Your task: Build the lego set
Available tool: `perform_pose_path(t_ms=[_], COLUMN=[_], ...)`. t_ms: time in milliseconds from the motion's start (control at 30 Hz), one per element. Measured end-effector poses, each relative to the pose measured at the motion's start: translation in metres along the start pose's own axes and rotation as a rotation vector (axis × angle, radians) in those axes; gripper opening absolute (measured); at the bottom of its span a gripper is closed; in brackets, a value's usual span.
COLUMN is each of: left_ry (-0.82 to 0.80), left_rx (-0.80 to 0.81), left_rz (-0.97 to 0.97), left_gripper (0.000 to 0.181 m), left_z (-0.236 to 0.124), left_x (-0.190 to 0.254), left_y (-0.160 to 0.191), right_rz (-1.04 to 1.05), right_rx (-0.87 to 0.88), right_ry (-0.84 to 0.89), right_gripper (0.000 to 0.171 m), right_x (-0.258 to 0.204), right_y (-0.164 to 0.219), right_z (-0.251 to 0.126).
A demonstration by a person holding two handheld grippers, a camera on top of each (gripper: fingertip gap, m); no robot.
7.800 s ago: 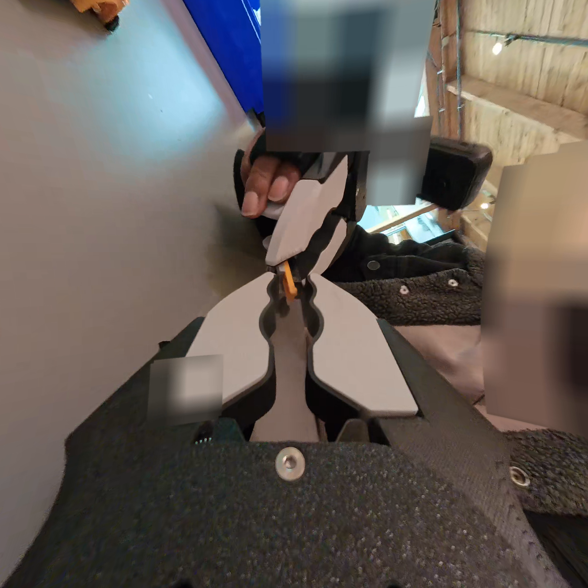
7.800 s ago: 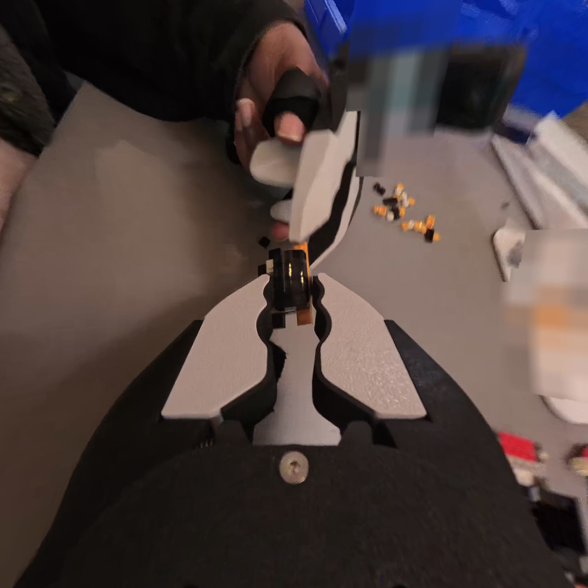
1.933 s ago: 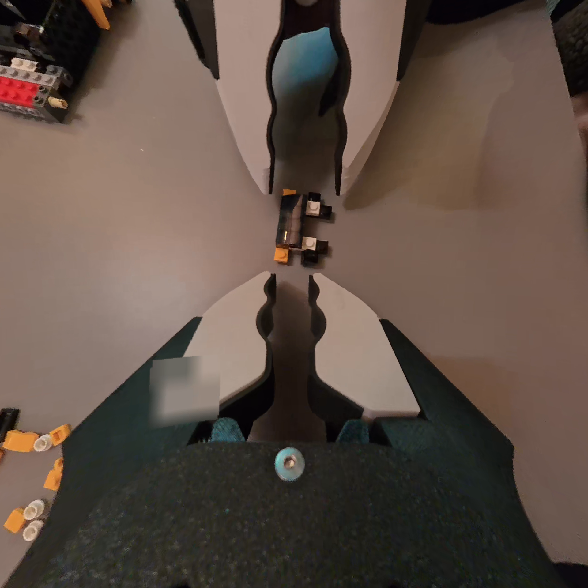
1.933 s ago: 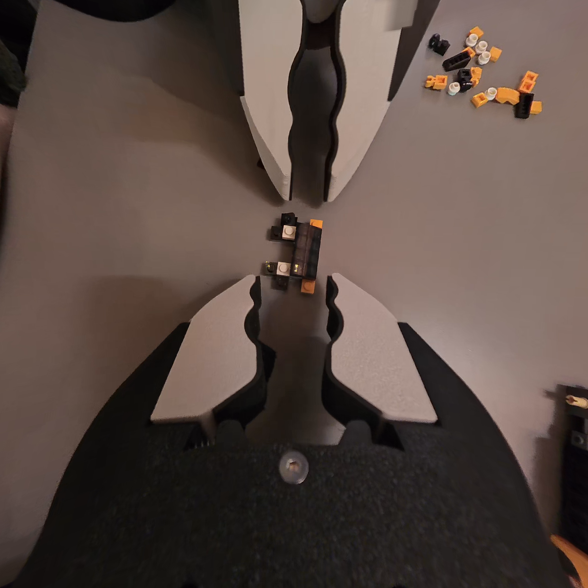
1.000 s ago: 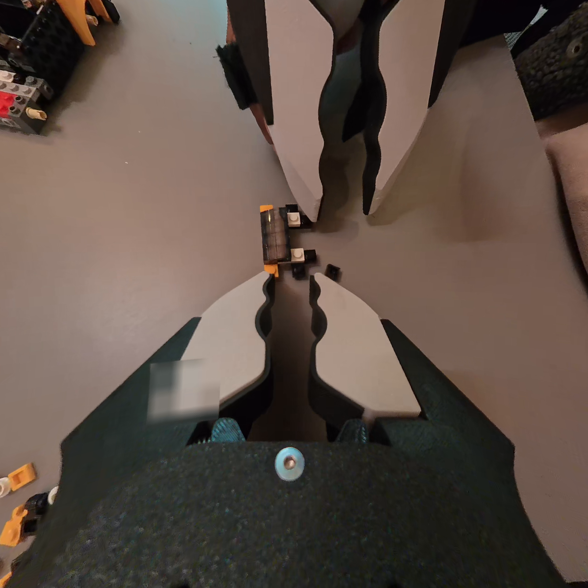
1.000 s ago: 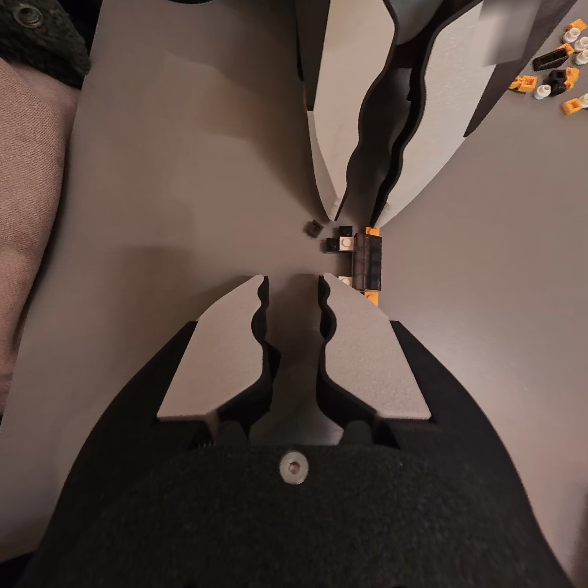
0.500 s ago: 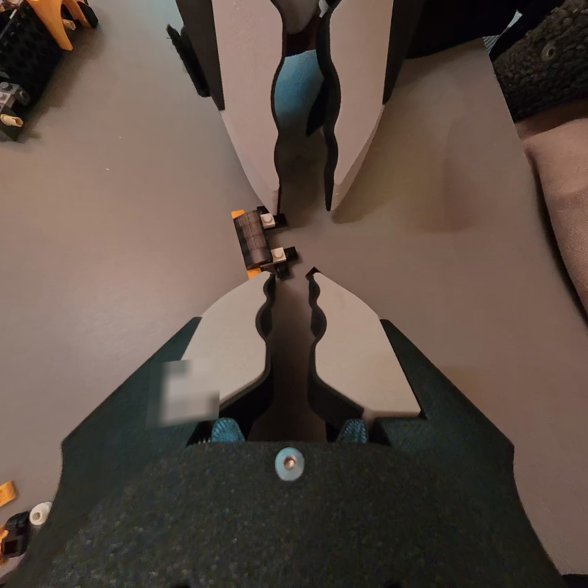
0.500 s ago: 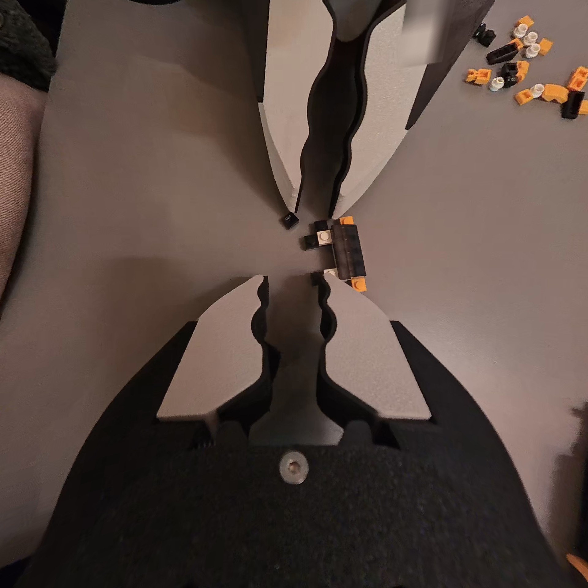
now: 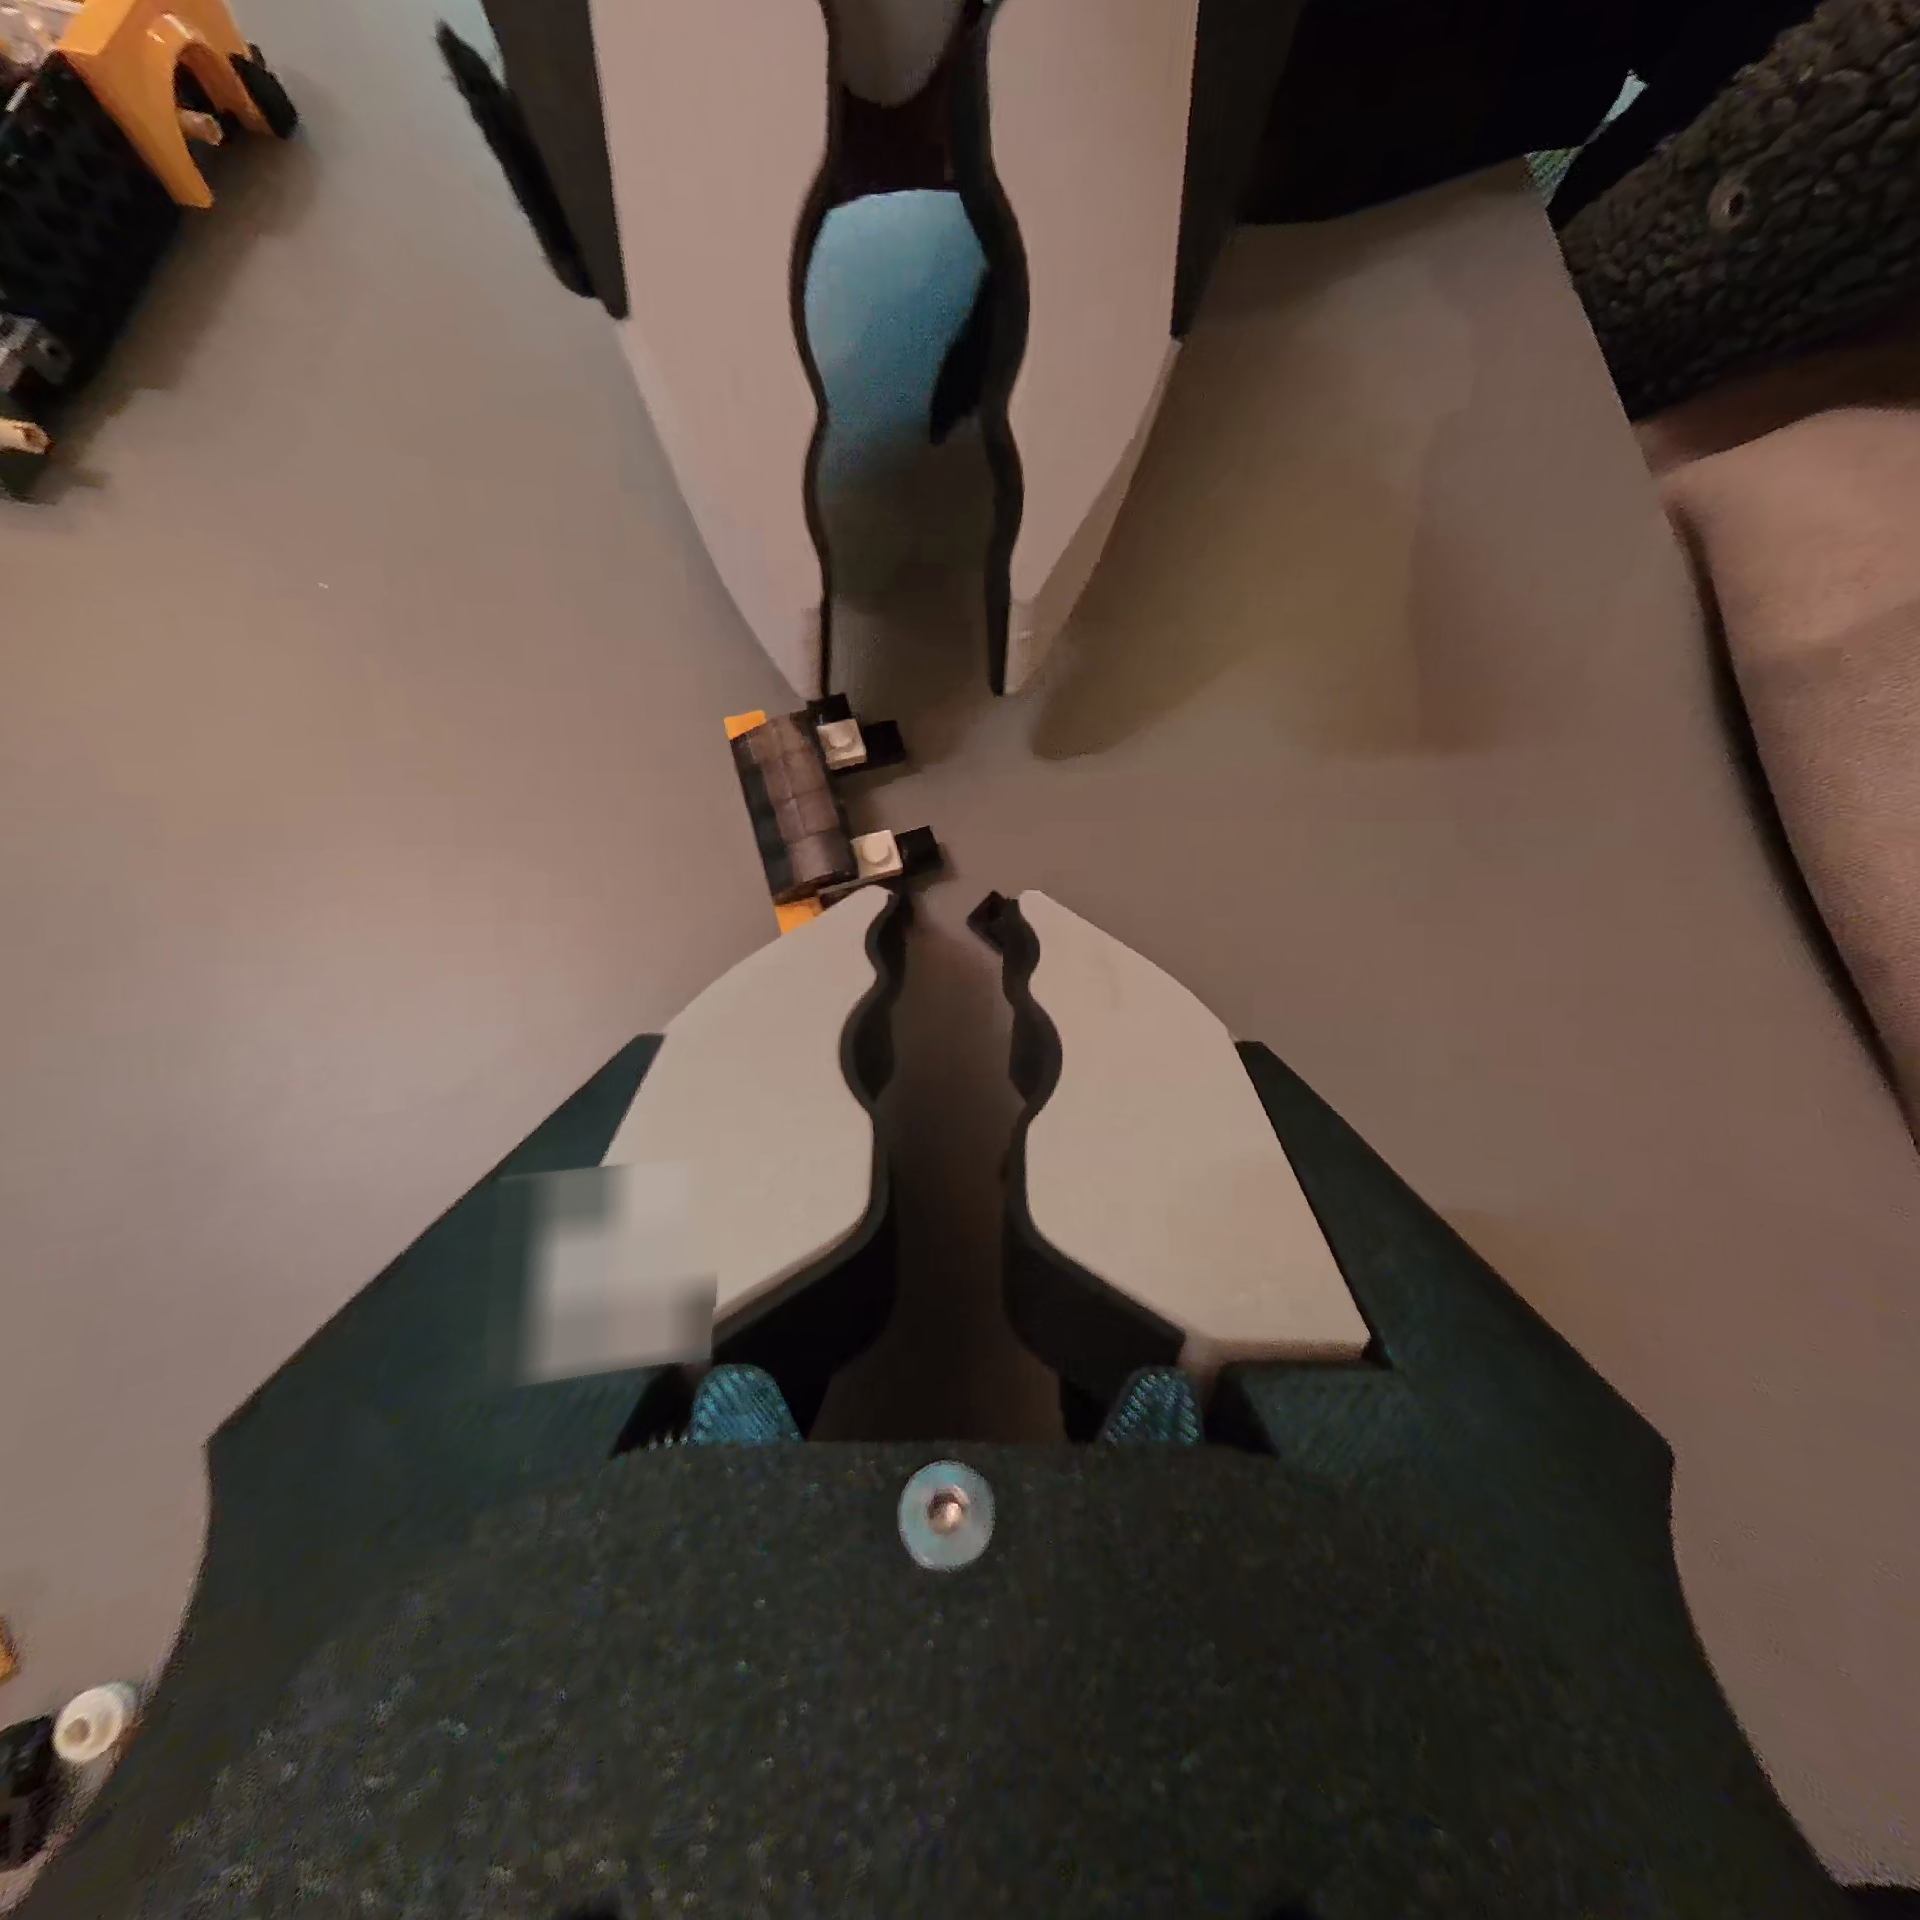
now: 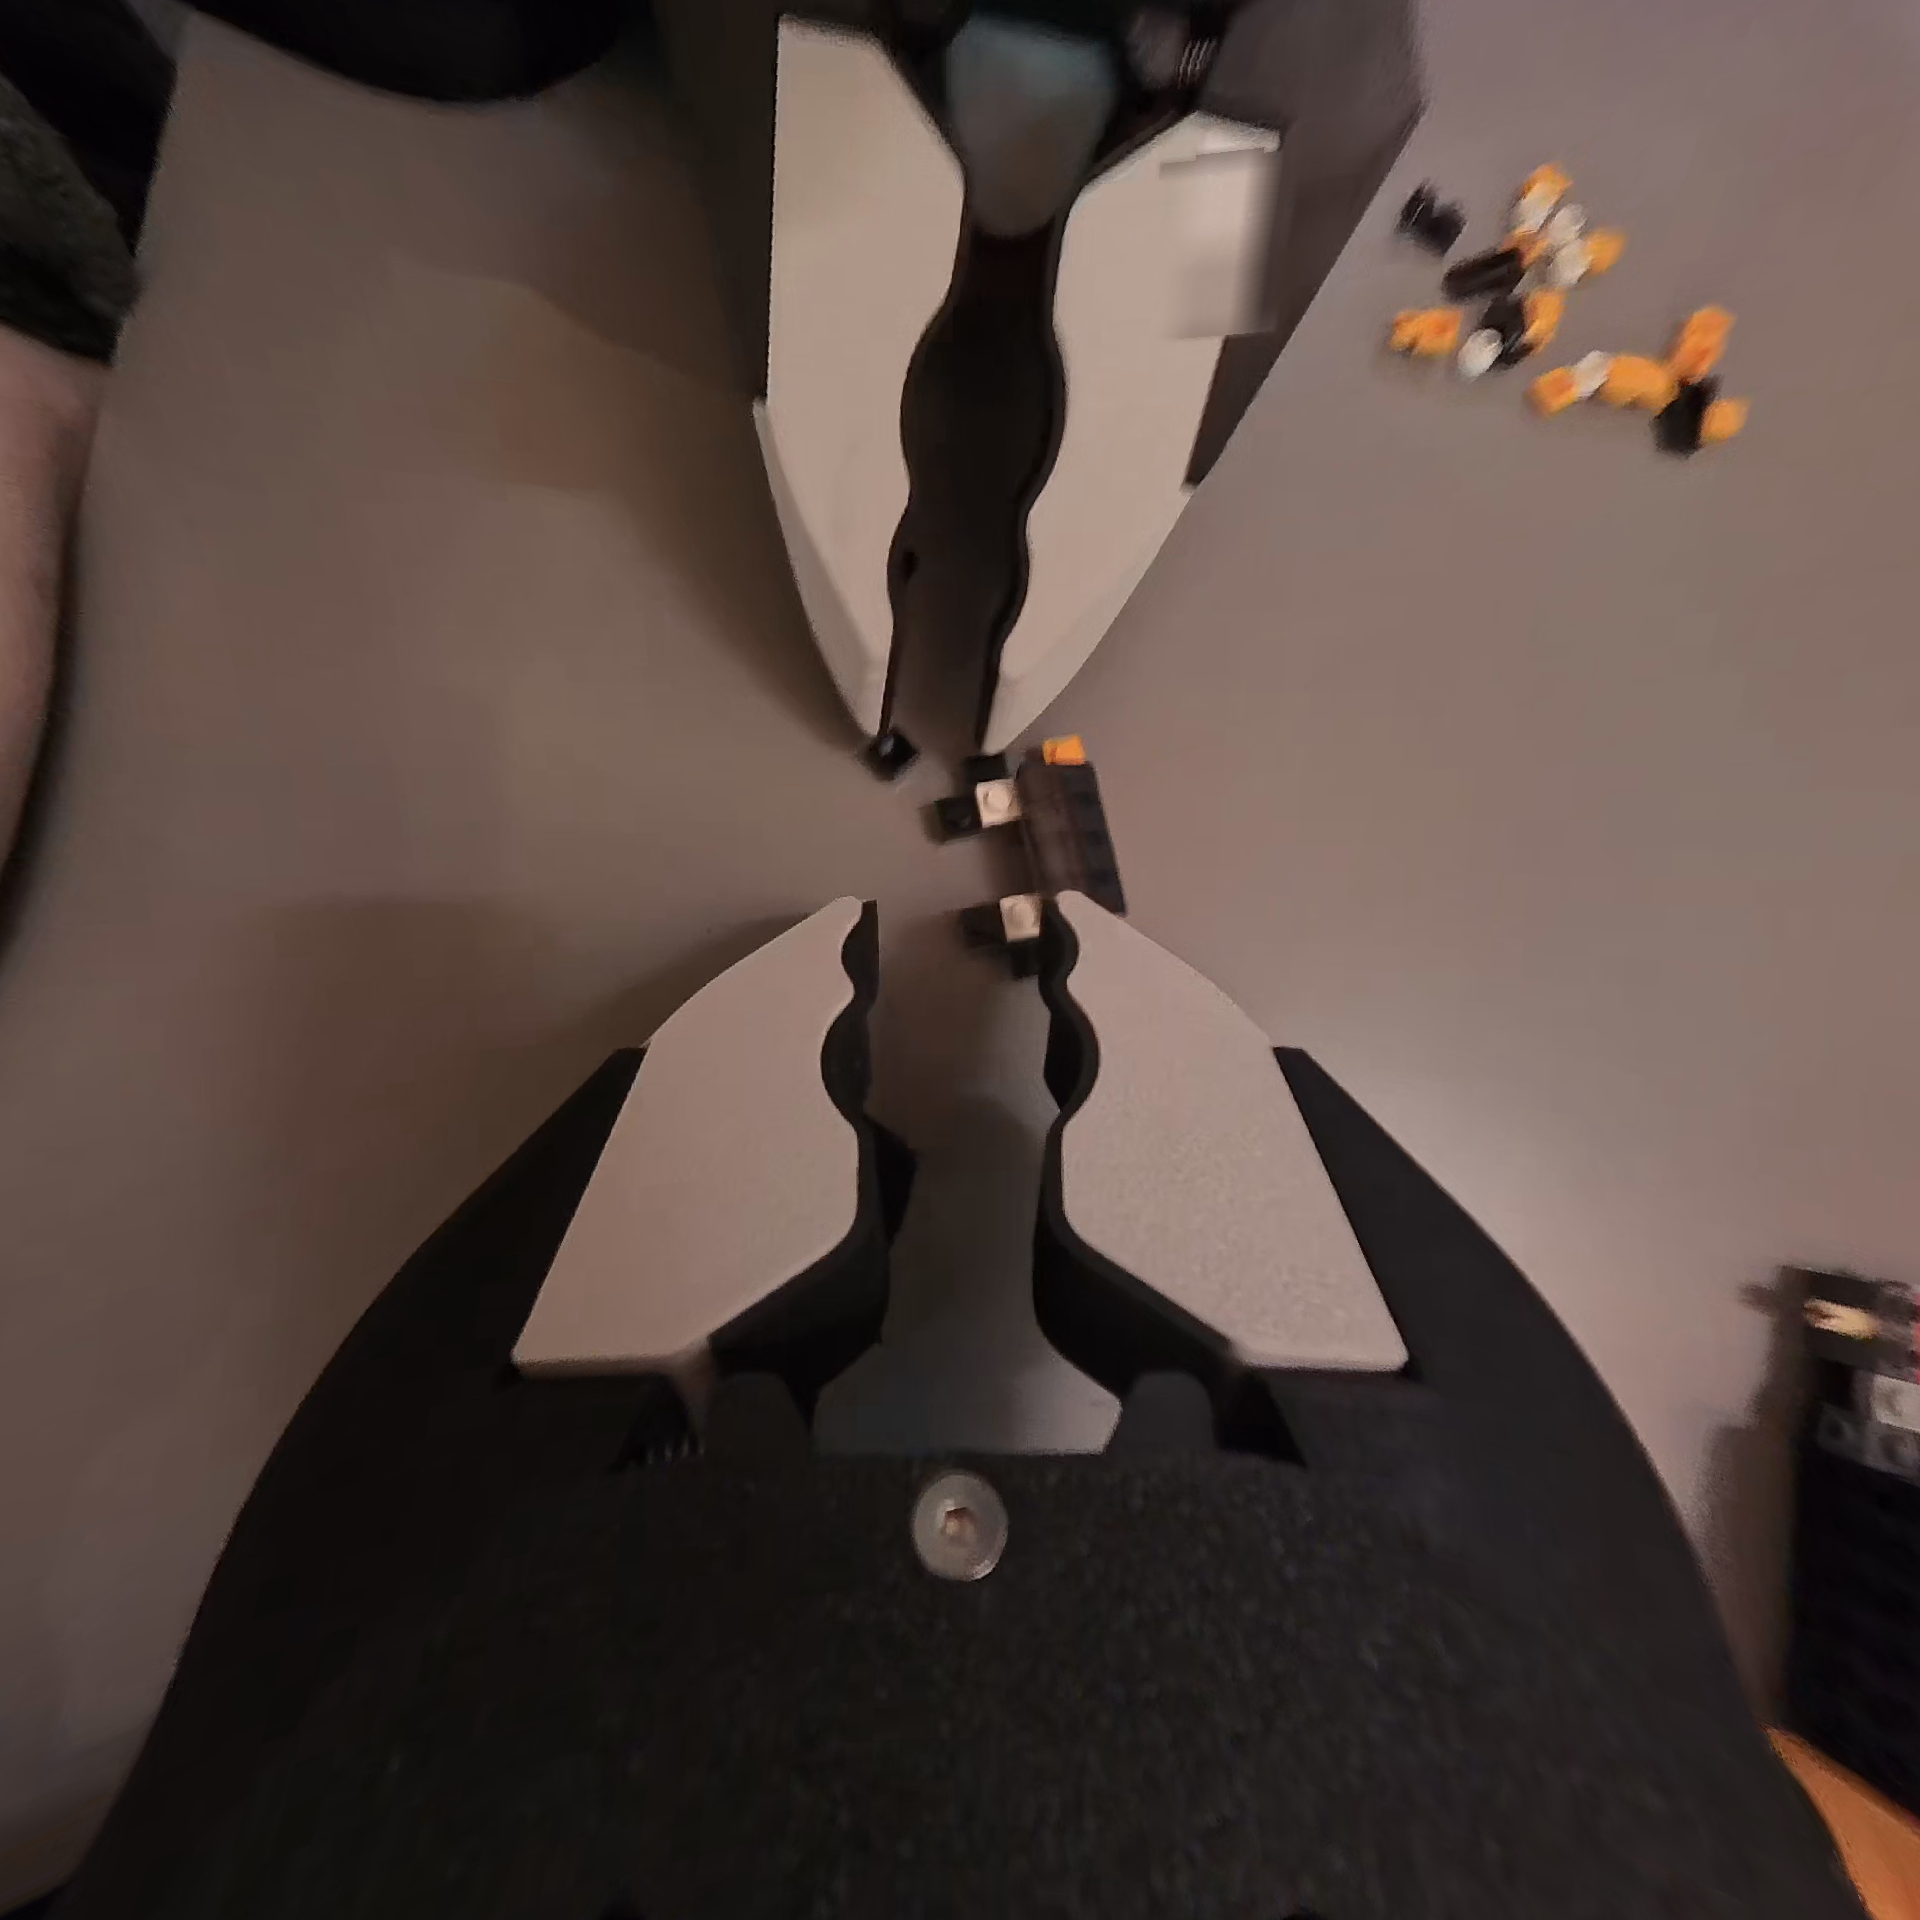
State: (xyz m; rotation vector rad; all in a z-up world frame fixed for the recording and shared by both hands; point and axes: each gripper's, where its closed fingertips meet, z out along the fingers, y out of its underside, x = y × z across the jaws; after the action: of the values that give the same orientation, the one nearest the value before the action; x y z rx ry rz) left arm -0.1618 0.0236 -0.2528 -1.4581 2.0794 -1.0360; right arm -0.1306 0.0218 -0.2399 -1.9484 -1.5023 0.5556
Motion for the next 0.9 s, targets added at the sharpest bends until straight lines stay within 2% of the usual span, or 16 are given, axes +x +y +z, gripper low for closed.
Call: perform_pose_path(t_ms=[33,200,400,567,667,767,900], left_ry=[0.002,-0.042,-0.123,-0.118,-0.101,-0.087,-0.133], left_rx=[0.001,0.021,-0.011,-0.043,-0.039,-0.015,0.074], left_rz=[0.001,-0.021,-0.036,-0.032,-0.01,0.031,0.142], left_gripper=[0.017,0.015,0.014,0.014,0.014,0.014,0.013], left_z=[-0.001,-0.014,-0.024,-0.023,-0.023,-0.024,-0.027], left_x=[0.0,-0.009,-0.023,-0.019,-0.012,-0.003,0.004], left_y=[0.0,-0.002,0.008,0.017,0.015,0.009,-0.013], right_rz=[-0.01,-0.065,-0.107,-0.157,-0.153,-0.109,0.136], right_rx=[0.017,0.065,-0.043,-0.091,-0.092,-0.056,0.13], right_ry=[0.006,-0.017,-0.04,0.005,0.012,0.009,-0.106], right_gripper=[0.029,0.019,0.019,0.017,0.01,0.009,0.004], right_x=[-0.001,-0.015,-0.02,-0.013,-0.011,-0.008,-0.007], right_y=[-0.004,-0.026,-0.021,-0.017,-0.015,-0.017,-0.037], right_z=[-0.002,0.007,0.033,0.039,0.041,0.036,0.018])
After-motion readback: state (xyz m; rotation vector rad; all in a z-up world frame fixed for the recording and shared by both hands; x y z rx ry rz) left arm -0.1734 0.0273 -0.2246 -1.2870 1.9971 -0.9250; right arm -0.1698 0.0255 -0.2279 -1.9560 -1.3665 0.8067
